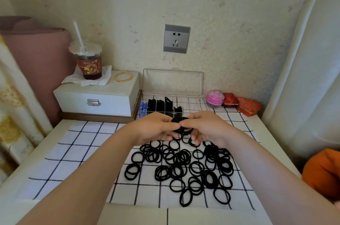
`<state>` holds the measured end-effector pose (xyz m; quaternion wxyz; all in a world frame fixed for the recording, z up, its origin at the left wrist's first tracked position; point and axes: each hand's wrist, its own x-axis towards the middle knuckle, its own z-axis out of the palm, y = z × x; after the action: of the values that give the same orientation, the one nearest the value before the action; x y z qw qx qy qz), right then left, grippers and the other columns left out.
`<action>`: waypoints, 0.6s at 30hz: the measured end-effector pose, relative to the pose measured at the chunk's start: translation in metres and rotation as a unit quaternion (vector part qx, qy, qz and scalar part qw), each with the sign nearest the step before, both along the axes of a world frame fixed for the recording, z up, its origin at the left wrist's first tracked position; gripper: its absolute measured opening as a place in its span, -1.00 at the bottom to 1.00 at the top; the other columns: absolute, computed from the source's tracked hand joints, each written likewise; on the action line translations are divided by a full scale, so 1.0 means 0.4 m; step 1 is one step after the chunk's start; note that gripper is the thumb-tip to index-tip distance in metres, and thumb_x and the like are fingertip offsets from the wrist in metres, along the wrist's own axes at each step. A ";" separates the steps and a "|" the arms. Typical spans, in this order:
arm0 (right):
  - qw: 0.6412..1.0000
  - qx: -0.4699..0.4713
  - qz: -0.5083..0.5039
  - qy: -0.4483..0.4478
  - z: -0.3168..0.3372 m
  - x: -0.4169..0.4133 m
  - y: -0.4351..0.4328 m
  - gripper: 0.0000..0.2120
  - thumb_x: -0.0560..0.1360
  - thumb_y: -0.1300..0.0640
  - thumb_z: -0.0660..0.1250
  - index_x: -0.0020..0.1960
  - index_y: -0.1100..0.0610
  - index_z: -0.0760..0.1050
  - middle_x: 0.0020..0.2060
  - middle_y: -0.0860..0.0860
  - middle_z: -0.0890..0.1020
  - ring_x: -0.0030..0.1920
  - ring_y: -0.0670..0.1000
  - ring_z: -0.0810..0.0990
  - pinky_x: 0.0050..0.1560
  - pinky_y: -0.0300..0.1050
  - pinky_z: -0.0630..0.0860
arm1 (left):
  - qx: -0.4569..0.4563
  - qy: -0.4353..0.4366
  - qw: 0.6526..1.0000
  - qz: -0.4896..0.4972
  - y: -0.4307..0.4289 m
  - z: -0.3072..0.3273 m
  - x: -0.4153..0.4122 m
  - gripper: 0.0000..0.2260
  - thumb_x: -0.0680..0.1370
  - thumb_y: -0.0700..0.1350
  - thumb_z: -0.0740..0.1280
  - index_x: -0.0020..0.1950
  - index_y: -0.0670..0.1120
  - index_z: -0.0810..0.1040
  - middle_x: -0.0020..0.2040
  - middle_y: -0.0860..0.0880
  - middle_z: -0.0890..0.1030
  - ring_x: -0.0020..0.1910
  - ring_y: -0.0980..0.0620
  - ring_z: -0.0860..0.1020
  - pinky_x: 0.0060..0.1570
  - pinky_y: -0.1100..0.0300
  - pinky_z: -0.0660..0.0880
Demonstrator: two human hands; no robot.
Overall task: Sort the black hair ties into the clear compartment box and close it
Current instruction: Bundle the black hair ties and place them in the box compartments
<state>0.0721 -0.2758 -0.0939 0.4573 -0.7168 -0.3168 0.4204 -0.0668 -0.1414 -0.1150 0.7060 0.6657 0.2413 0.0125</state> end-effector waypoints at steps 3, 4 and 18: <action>0.997 0.008 0.027 0.068 0.008 0.007 -0.007 -0.85 0.50 0.15 0.48 0.02 0.20 0.61 -0.22 0.08 0.63 -0.41 -0.01 0.54 -0.44 -0.18 0.52 | -0.017 -0.009 1.000 0.000 0.003 0.006 -0.002 -0.79 0.61 -0.15 0.33 0.18 -0.23 0.58 0.03 -0.11 0.67 -0.04 0.04 0.64 -0.05 0.21 0.57; 0.996 0.012 0.026 0.084 0.007 0.008 -0.006 -0.79 0.49 0.14 0.48 0.08 0.20 0.60 -0.18 0.08 0.64 -0.38 -0.01 0.56 -0.43 -0.18 0.54 | -0.019 -0.010 1.000 0.002 0.002 0.007 -0.001 -0.80 0.61 -0.16 0.32 0.18 -0.23 0.58 0.02 -0.11 0.67 -0.06 0.03 0.65 -0.05 0.20 0.57; 0.998 -0.010 0.020 -0.061 -0.026 -0.022 0.012 -0.72 0.50 0.04 0.48 0.14 0.14 0.59 -0.13 0.10 0.69 -0.36 -0.03 0.62 -0.40 -0.14 0.58 | 0.130 0.038 0.989 0.052 0.023 0.013 -0.022 -0.78 0.53 -0.14 0.43 0.15 -0.15 0.63 -0.01 -0.10 0.69 -0.19 0.13 0.68 -0.14 0.27 0.61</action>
<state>0.0634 -0.2710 -0.1043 0.4218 -0.7389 -0.3541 0.3883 -0.0754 -0.1324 -0.1097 0.6024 0.7381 0.2989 0.0553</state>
